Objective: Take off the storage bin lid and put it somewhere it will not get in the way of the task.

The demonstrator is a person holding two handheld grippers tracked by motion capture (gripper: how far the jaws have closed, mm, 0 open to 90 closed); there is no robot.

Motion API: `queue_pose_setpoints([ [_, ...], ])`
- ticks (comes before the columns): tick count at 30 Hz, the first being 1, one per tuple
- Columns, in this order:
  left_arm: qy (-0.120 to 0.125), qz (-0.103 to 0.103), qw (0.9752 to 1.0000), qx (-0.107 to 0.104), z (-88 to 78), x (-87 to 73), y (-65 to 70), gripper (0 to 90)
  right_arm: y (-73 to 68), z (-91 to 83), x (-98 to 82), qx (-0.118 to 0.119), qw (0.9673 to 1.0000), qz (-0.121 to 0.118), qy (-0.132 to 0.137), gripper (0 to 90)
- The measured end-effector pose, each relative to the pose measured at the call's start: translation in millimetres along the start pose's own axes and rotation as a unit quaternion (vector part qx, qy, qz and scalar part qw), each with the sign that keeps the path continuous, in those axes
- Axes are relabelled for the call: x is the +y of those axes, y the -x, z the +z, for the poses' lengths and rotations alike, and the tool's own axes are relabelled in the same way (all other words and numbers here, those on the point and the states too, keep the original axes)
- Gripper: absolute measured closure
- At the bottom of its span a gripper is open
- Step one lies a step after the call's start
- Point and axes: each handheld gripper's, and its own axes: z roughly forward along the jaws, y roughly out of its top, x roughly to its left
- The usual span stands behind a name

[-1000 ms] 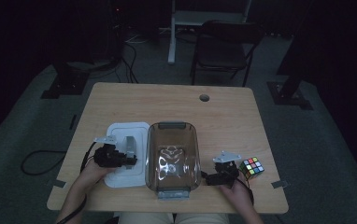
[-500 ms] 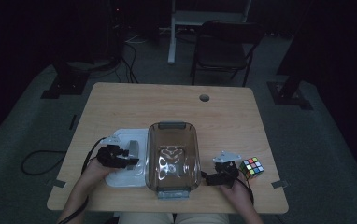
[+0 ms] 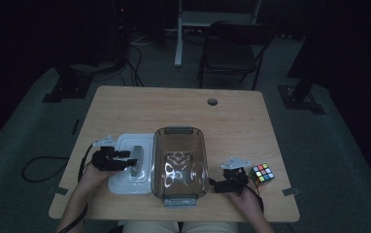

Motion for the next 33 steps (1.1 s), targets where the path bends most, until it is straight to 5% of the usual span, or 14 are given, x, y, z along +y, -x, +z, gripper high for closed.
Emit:
queue_pose_setpoints([
  [6,0.014,-0.059,0.9976,0.035,-11.7,-1.1,-5.9,27.7,0.0,0.0,0.0,0.0,1.0,0.0,0.0,12.7],
  [13,0.023,-0.072,0.995,0.065,-24.7,-8.4,-6.4,1.3,0.0,0.0,0.0,0.0,1.0,0.0,0.0,12.7],
  [17,0.034,-0.09,0.9897,0.106,-36.4,-15.3,-8.9,1.2,0.0,0.0,0.0,0.0,1.0,0.0,0.0,12.7],
  [20,0.042,-0.106,0.9829,0.144,-44.0,-23.6,-11.8,1.2,0.0,0.0,0.0,0.0,1.0,0.0,0.0,12.7],
  [24,0.034,-0.136,0.9666,0.214,-48.9,-34.3,-17.7,1.3,0.0,0.0,0.0,0.0,1.0,0.0,0.0,12.7],
  [28,0.034,-0.179,0.9533,0.241,-52.3,-46.5,-22.7,1.3,0.0,0.0,0.0,-0.002,1.0,0.002,0.0,12.7],
  [31,0.024,-0.181,0.9452,0.271,-52.8,-52.1,-23.0,1.3,0.0,0.0,0.1,-0.003,1.0,0.003,0.0,12.7],
  [33,0.022,-0.178,0.9422,0.283,-52.7,-55.4,-22.9,1.3,0.0,0.0,0.1,-0.003,1.0,0.003,0.0,12.6],
])
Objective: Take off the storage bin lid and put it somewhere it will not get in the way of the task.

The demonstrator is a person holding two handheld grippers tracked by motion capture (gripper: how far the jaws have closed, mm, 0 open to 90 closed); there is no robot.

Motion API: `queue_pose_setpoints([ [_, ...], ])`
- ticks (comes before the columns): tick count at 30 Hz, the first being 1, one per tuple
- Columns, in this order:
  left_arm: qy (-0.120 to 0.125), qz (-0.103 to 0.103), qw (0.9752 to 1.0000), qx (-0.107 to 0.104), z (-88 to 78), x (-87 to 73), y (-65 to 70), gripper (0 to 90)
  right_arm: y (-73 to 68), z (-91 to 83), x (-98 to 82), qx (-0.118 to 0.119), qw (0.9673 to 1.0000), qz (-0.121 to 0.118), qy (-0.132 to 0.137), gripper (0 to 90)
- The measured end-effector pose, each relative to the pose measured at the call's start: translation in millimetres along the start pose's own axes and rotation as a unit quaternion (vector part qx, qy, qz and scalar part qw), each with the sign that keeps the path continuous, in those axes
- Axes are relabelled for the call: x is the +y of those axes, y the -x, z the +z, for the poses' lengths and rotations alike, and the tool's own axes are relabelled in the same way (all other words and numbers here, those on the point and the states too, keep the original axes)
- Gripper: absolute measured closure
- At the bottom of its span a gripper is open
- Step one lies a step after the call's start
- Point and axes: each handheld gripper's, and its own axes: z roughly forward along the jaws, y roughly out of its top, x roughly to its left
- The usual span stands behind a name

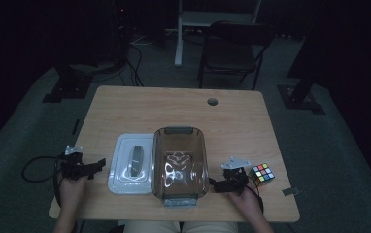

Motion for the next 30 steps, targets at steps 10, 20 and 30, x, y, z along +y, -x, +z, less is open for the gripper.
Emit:
queue_pose_setpoints([
  [10,-0.001,-0.009,1.0,-0.001,4.6,-10.2,-3.5,1.3,0.2,0.0,0.0,-0.001,1.0,0.001,0.0,12.6],
  [20,-0.011,0.057,0.997,0.051,10.6,-14.8,9.7,1.4,0.2,0.0,0.0,-0.001,1.0,0.001,0.0,12.6],
  [30,-0.009,0.045,0.9969,0.064,12.9,-13.2,12.5,1.3,0.0,0.2,0.3,-0.006,1.0,0.007,-0.001,12.6],
])
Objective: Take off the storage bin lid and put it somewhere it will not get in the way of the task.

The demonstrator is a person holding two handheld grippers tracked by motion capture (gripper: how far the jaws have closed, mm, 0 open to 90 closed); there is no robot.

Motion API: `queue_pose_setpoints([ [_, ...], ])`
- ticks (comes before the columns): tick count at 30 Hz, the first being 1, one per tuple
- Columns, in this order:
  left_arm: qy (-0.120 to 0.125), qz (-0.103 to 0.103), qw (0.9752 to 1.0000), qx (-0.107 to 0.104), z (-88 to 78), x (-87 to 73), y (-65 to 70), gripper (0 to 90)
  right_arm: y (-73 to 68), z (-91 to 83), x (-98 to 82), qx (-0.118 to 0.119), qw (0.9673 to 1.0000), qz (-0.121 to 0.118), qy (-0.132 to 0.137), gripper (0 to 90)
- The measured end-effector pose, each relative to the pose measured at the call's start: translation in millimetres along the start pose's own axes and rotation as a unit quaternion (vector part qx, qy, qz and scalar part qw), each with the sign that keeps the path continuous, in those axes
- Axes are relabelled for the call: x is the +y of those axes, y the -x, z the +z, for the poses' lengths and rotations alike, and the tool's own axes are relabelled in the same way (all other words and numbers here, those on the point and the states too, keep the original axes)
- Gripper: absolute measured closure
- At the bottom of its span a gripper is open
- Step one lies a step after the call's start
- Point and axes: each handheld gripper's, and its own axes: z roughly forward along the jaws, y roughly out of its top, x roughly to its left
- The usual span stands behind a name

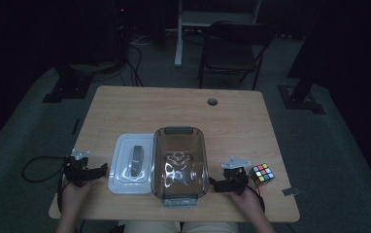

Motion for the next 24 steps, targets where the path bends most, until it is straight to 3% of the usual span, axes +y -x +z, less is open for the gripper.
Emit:
queue_pose_setpoints([
  [24,0.001,-0.002,1.0,0.001,-0.5,-0.8,0.5,1.3,0.7,-0.4,0.5,0.005,1.0,-0.006,-0.004,12.4],
])
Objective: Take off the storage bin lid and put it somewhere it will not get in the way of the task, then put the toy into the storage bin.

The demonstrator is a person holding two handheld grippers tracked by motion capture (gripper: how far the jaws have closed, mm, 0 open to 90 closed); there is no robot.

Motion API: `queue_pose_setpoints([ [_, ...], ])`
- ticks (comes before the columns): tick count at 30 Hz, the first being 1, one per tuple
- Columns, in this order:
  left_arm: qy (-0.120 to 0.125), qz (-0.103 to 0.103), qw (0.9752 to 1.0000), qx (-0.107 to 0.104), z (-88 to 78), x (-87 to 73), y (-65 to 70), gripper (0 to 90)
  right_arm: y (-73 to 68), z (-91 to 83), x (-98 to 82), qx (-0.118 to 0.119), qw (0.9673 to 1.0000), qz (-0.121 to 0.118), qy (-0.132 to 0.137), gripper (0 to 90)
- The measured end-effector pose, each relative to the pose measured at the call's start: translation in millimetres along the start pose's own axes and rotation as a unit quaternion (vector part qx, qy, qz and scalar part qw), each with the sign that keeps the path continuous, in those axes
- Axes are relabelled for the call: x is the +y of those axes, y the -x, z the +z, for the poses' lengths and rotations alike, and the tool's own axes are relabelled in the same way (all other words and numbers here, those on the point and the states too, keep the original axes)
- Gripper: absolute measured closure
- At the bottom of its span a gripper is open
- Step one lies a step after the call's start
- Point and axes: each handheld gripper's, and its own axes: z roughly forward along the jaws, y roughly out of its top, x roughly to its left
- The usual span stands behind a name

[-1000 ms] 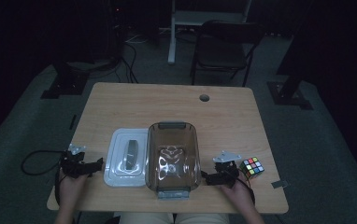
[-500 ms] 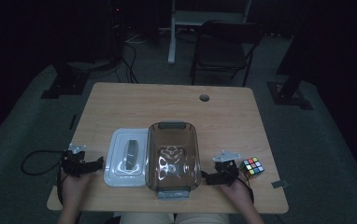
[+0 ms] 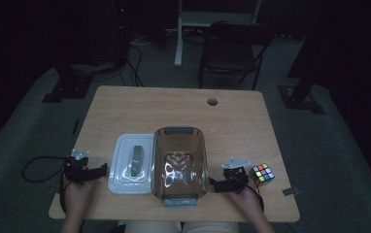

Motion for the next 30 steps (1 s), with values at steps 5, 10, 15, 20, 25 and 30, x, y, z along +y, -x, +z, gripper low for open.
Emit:
queue_pose_setpoints([
  [5,0.0,0.0,1.0,0.0,-0.1,0.0,0.0,1.3,-2.3,-3.5,3.1,-0.022,0.9996,0.008,-0.017,13.3],
  [10,0.0,0.0,1.0,0.0,-0.1,0.0,0.0,1.2,-6.1,-17.7,8.0,-0.032,0.9995,0.008,0.0,13.3],
  [15,0.0,0.0,1.0,0.0,-0.1,0.0,0.0,1.2,-6.0,-42.1,15.1,-0.038,0.9987,0.014,0.03,13.3],
  [20,-0.001,0.001,1.0,0.0,-0.2,0.0,-0.1,1.2,1.3,-64.2,17.1,-0.05,0.9975,0.018,0.047,13.3],
  [25,-0.001,0.0,1.0,0.0,-0.2,0.0,-0.1,1.2,14.6,-83.9,13.0,-0.076,0.9945,0.033,0.064,13.3],
  [30,-0.001,0.001,1.0,0.0,-0.2,0.0,-0.1,1.2,28.0,-103.5,5.8,-0.104,0.9904,0.05,0.076,13.2],
])
